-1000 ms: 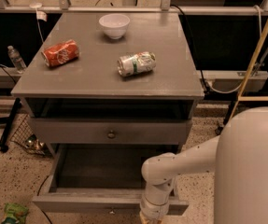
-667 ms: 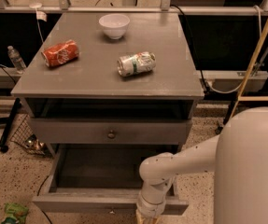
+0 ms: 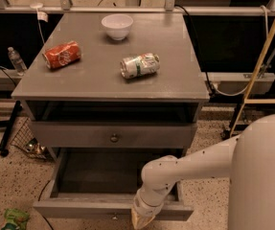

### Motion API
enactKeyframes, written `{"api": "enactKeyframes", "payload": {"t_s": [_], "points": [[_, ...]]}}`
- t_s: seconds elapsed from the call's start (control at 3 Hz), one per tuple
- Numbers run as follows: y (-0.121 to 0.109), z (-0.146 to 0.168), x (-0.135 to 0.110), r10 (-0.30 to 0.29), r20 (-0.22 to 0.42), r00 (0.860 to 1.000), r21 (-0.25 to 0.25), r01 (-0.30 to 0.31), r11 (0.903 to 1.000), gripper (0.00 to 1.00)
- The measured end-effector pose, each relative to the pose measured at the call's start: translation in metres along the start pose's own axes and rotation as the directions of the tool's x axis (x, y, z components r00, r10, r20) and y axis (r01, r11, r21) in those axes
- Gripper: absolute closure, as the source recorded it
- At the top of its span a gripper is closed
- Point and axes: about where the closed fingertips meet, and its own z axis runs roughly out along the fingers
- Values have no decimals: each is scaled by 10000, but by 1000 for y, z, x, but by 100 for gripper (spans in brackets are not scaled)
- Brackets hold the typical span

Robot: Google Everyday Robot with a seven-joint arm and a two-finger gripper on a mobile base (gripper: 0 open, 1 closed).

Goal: Close middle drawer

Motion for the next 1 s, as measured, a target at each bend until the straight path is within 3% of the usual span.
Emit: {"api": "enactKeyframes", "payload": {"t_s": [0.67,1.0], "points": [[-2,5,-13,16,354,9994,32,-17,10000,100],[5,6,-46,-274,1648,9860,144,253,9996,100]]}}
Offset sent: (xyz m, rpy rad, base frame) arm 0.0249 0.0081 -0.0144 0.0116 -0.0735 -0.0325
